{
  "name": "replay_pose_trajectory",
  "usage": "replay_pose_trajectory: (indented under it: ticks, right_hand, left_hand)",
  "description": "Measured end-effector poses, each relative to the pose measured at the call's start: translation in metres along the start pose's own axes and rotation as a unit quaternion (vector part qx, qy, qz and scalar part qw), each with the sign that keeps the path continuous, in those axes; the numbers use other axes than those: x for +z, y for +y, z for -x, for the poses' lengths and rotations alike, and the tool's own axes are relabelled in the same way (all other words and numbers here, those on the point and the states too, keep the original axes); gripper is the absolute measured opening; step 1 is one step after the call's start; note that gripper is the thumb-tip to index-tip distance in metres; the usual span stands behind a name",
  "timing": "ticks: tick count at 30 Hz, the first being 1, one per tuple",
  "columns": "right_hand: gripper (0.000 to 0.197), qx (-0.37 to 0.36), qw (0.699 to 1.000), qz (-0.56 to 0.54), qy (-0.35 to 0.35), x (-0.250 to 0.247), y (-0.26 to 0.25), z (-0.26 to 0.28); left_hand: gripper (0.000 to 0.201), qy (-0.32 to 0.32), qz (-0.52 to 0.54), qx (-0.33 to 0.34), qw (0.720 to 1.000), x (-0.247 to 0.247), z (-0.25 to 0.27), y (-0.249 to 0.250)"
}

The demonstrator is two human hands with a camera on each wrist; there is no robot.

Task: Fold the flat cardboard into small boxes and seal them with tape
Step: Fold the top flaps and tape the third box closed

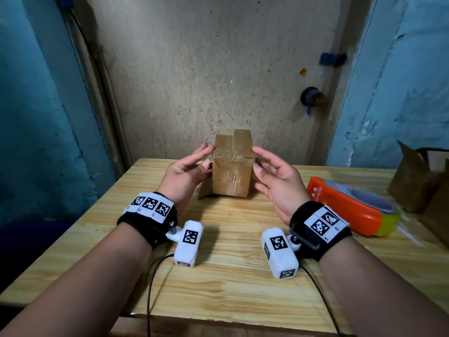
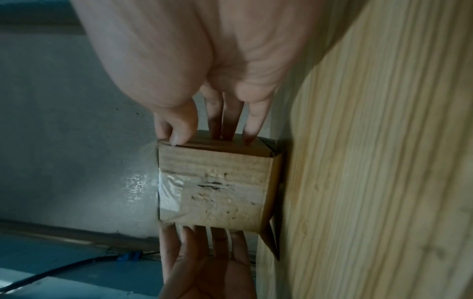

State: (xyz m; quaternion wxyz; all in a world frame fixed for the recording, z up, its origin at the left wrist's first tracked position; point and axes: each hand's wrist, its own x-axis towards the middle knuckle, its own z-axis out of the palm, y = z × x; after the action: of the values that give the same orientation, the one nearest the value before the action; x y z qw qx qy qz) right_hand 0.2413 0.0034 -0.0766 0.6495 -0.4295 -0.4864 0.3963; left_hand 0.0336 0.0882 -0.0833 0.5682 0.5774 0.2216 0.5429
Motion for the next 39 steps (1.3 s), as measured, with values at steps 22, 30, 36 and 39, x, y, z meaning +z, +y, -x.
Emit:
replay_pose_trajectory:
  ticks: [22,30,36,39]
  right_hand:
    - [0.024,-0.07,0.997,0.044,0.007,-0.001,0.001,-0.004]
    - [0.024,-0.069,0.996,0.053,0.001,0.0,0.0,-0.003]
    - [0.023,-0.069,0.996,0.051,-0.016,0.002,0.0,-0.003]
    - [0.023,-0.058,0.997,0.047,-0.018,0.004,0.0,-0.002]
  left_hand:
    - [0.025,0.013,-0.008,0.011,1.0,0.004,0.01,0.008]
    - [0.027,0.008,-0.037,0.027,0.999,0.005,0.012,0.012]
    - [0.016,0.033,-0.062,0.074,0.995,0.003,0.01,0.009]
    - [0.017,0.024,-0.07,0.088,0.993,-0.001,0.008,0.007]
